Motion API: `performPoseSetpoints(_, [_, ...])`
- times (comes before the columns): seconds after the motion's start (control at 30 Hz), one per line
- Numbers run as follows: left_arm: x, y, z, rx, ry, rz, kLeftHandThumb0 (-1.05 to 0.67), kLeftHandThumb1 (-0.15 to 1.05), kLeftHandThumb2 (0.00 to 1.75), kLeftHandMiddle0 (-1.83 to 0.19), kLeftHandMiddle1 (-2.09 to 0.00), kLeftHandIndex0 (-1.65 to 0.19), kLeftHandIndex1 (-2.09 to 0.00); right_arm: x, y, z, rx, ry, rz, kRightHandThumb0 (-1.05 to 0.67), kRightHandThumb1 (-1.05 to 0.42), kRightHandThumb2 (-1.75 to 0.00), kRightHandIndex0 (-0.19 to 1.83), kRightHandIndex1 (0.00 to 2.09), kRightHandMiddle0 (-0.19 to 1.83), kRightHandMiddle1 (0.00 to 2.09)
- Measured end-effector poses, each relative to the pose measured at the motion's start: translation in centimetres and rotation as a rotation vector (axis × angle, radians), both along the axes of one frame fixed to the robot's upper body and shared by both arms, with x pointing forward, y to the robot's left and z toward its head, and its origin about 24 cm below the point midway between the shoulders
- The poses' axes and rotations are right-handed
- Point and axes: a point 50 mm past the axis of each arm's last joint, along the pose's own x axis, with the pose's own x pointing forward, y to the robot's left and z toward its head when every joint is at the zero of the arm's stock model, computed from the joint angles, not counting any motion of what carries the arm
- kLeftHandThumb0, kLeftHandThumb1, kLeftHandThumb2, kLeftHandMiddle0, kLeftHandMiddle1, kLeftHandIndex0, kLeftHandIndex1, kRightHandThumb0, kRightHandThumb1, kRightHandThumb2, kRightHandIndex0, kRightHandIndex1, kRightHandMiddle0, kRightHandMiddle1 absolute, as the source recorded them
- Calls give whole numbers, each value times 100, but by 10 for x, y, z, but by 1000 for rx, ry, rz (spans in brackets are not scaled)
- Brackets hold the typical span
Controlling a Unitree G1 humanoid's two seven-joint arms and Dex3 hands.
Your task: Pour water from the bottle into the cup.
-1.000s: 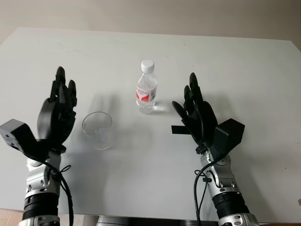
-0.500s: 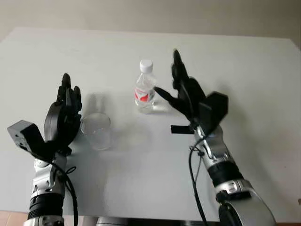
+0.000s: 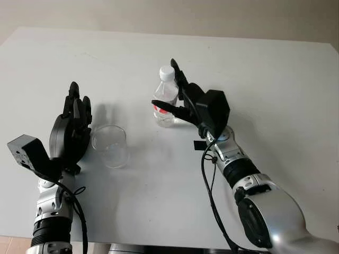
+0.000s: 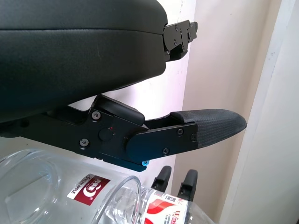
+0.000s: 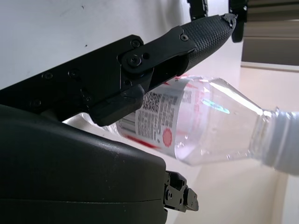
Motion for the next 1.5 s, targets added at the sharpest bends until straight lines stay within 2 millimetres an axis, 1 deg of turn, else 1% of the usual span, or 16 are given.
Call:
performPoseSetpoints(0.37, [0, 1, 1, 2, -5, 0, -84, 105, 60, 19, 0, 19, 0, -1, 13, -7, 96, 87, 39, -97, -92, -5, -19, 0, -19, 0])
performPoseSetpoints(0.47, [0, 1, 1, 3, -8, 1, -85, 105, 60, 19, 0, 19, 0, 0, 20, -2, 143, 90, 54, -88, -89, -4, -19, 0, -16, 2])
performPoseSetpoints(0.53, [0, 1, 1, 4, -8, 2, -85, 105, 60, 19, 0, 19, 0, 1, 24, 1, 190, 101, 52, -76, -88, -4, -8, 6, 0, 10])
performPoseSetpoints(0.57, [0, 1, 1, 4, -8, 2, -85, 105, 60, 19, 0, 19, 0, 2, 26, 3, 210, 109, 46, -67, -87, -5, 4, 21, 5, 38])
performPoseSetpoints(0.6, [0, 1, 1, 4, -8, 3, -85, 105, 60, 19, 0, 19, 0, 3, 27, 5, 224, 120, 36, -59, -87, -5, 5, 78, -3, 102])
performPoseSetpoints(0.63, [0, 1, 1, 3, -7, 4, -85, 105, 60, 19, 0, 19, 0, 4, 27, 5, 236, 131, 25, -54, -87, -5, 4, 120, -2, 141])
performPoseSetpoints(0.67, [0, 2, 1, 2, -7, 6, -85, 105, 59, 19, 0, 19, 0, 5, 27, 6, 246, 141, 17, -50, -87, -5, 9, 146, 2, 165])
performPoseSetpoints(0.7, [0, 2, 1, 2, -6, 9, -85, 105, 59, 19, 0, 19, 0, 6, 27, 6, 254, 150, 10, -47, -87, -5, 16, 163, 8, 182])
performPoseSetpoints(0.77, [0, 2, 1, 1, -6, 10, -84, 105, 59, 19, 0, 19, 0, 6, 27, 6, 257, 156, 7, -44, -88, -6, 29, 190, 20, 203])
performPoseSetpoints(0.83, [0, 2, 1, 1, -7, 10, -84, 105, 59, 19, 0, 19, 0, 7, 28, 7, 247, 154, 12, -43, -89, -6, 48, 205, 32, 208])
performPoseSetpoints(0.9, [0, 2, 1, 1, -6, 12, -85, 105, 59, 19, 0, 19, 0, 7, 29, 8, 212, 146, 25, -44, -91, -6, 67, 208, 42, 209])
performPoseSetpoints(0.97, [0, 2, 1, 1, -6, 16, -85, 105, 59, 19, 0, 19, 0, 7, 32, 9, 174, 137, 49, -41, -96, -6, 96, 209, 58, 209])
performPoseSetpoints(1.03, [0, 2, 1, -1, -5, 21, -85, 105, 58, 19, 0, 19, 0, 7, 34, 12, 124, 122, 77, -38, -100, -6, 114, 209, 77, 209])
performPoseSetpoints(1.17, [0, 3, 1, 2, -6, 33, -84, 105, 59, 19, 0, 19, 0, 8, 37, 18, 8, 67, 110, -36, -102, -5, 112, 209, 106, 209])
performPoseSetpoints(1.33, [0, 3, 1, 2, -6, 33, -85, 105, 59, 19, 0, 19, 0, 9, 38, 22, -82, 15, 94, -39, -100, -5, 104, 209, 110, 209])
performPoseSetpoints(1.5, [0, 3, 1, 3, -8, 34, -85, 105, 59, 19, 0, 19, 0, 9, 37, 24, -169, -62, 34, -23, -104, -13, 100, 209, 107, 209])
